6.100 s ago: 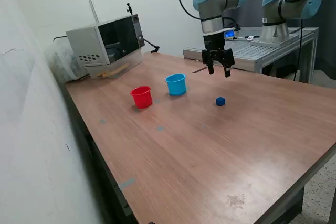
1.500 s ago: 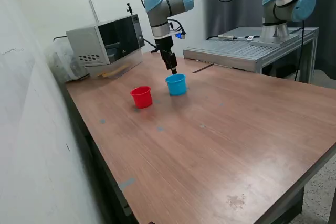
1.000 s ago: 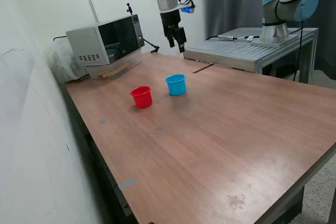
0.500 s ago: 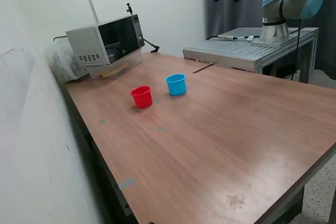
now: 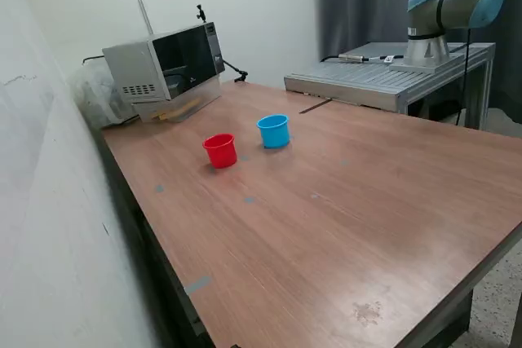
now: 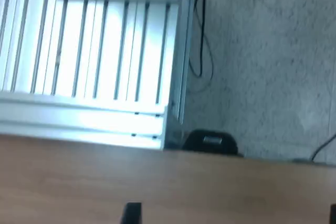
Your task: Place red objects in the red bin, and blue objects in the blue bin.
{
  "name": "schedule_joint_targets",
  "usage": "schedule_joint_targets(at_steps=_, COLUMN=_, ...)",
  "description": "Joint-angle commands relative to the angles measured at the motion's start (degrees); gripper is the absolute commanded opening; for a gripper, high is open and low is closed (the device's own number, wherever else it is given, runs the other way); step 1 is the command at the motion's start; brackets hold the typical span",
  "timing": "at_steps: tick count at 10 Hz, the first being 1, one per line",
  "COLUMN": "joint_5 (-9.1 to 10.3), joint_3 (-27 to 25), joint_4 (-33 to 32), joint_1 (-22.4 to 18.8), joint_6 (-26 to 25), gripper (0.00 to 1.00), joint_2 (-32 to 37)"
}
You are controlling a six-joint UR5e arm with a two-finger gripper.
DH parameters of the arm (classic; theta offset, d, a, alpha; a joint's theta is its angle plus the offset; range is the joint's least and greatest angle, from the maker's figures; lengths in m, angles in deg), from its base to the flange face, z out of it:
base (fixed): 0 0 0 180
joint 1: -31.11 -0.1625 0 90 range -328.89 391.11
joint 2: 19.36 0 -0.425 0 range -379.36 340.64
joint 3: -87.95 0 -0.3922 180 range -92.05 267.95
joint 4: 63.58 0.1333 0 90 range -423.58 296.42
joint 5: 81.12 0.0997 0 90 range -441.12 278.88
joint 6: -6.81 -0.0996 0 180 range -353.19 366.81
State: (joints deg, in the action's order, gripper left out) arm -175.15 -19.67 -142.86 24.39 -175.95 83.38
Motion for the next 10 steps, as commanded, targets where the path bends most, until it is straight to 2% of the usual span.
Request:
schedule_joint_targets(at_steps=1, joint_5=0.68, joint_3=-0.6, joint_4=3.9, joint_1=-2.2, joint_6=-0.8, gripper=1.0, joint_2=0.5)
schedule_joint_targets(at_steps=3, joint_5=0.59, joint_3=-0.1, joint_4=10.3, joint_1=-4.3, joint_6=-0.8, gripper=1.0, joint_2=0.5)
schedule_joint_targets(at_steps=4, joint_5=0.59, joint_3=0.2, joint_4=11.4, joint_1=-4.4, joint_6=-0.8, gripper=1.0, joint_2=0.5)
schedule_joint_targets(at_steps=10, joint_5=0.51, joint_3=0.2, joint_4=11.4, joint_1=-3.8, joint_6=-0.7, gripper=1.0, joint_2=0.5)
